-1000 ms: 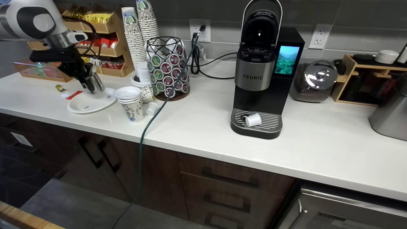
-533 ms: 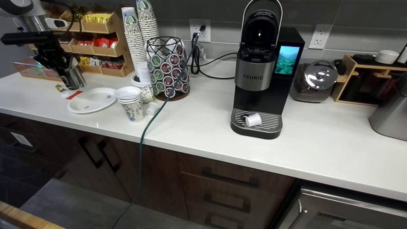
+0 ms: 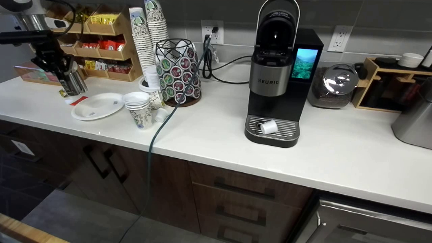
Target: Remove the silver cup from the plate
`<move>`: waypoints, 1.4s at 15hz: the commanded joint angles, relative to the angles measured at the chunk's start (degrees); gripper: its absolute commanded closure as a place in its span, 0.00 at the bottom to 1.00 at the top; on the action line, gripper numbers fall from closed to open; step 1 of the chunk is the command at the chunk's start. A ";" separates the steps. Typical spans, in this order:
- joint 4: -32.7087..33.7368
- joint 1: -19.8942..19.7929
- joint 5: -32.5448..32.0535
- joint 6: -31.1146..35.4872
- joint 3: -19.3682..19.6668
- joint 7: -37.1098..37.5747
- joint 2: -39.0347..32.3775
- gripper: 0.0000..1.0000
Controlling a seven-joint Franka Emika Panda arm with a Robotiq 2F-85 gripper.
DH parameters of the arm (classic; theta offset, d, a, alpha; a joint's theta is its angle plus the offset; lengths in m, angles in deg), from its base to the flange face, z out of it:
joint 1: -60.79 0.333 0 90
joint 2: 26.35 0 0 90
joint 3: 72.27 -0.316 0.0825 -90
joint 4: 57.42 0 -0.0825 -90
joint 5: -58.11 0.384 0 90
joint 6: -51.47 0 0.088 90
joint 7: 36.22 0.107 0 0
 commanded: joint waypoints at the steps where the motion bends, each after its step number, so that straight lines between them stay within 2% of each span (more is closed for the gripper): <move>1: 5.20 1.25 -2.48 1.52 0.32 5.34 -4.40 0.96; 5: 13.08 2.37 -1.61 4.59 0.63 10.29 -10.21 0.96; 9: 26.66 5.01 -2.42 -3.07 1.18 12.08 -20.02 0.96; 13: 39.06 7.28 -1.43 -6.89 2.65 14.28 -29.15 0.96; 14: 31.08 6.28 -0.61 -3.70 2.12 12.36 -23.70 0.83; 16: 35.49 6.87 -0.56 -4.45 2.56 12.85 -27.29 0.83; 17: 36.60 6.98 -0.54 -4.53 2.65 12.90 -28.26 0.96; 21: 36.75 7.34 -0.06 -0.49 4.67 19.45 -29.35 0.96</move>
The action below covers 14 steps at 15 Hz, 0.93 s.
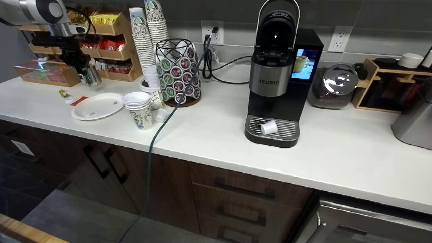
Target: Remove the silver cup from the plate
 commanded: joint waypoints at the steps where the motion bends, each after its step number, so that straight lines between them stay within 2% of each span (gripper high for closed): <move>1: 0.20 1.07 0.35 3.29 2.41 5.39 -0.81 0.96; 7: 2.67 1.86 -0.26 2.46 4.08 8.43 -3.65 0.96; 14: 4.20 1.75 0.76 2.32 4.02 8.90 -5.81 0.96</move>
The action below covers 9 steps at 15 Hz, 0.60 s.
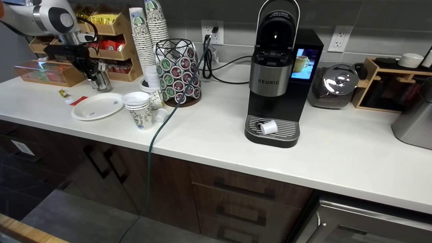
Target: Remove the silver cup from the plate
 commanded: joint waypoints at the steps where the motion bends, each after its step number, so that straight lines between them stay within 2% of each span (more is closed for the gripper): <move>1: 2.05 0.42 1.06 -0.07 0.57 0.77 -1.62 0.96; 9: 2.20 0.29 1.71 -0.43 0.52 0.72 -2.33 0.96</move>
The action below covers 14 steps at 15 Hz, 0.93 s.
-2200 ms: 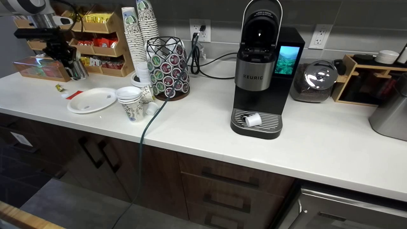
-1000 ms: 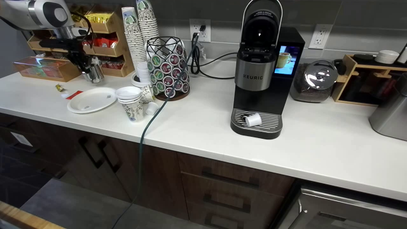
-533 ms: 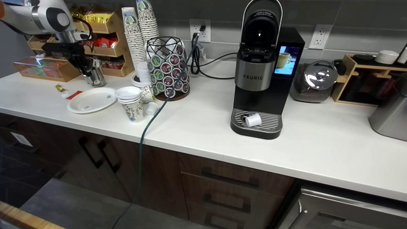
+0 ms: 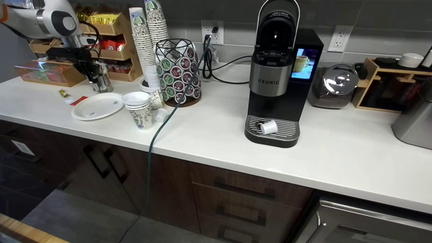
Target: Remove the silver cup from the plate
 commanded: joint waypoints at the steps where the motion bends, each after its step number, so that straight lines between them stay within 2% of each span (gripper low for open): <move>1: 1.86 0.34 1.28 -0.69 0.29 0.50 -1.16 0.90; 2: 1.92 0.34 1.37 -0.82 0.26 0.51 -1.19 0.58; 3: 1.81 0.39 1.39 -0.89 0.32 0.69 -1.04 0.56; 6: -1.19 0.76 1.16 -2.74 0.61 1.75 2.67 0.35; 10: -12.72 -0.35 1.19 -2.88 -0.48 -0.60 12.55 0.05; 11: -14.91 -0.95 1.60 -3.28 -1.26 -2.56 14.35 0.01; 14: -23.51 -2.12 2.45 -2.28 -2.71 -6.49 20.05 0.00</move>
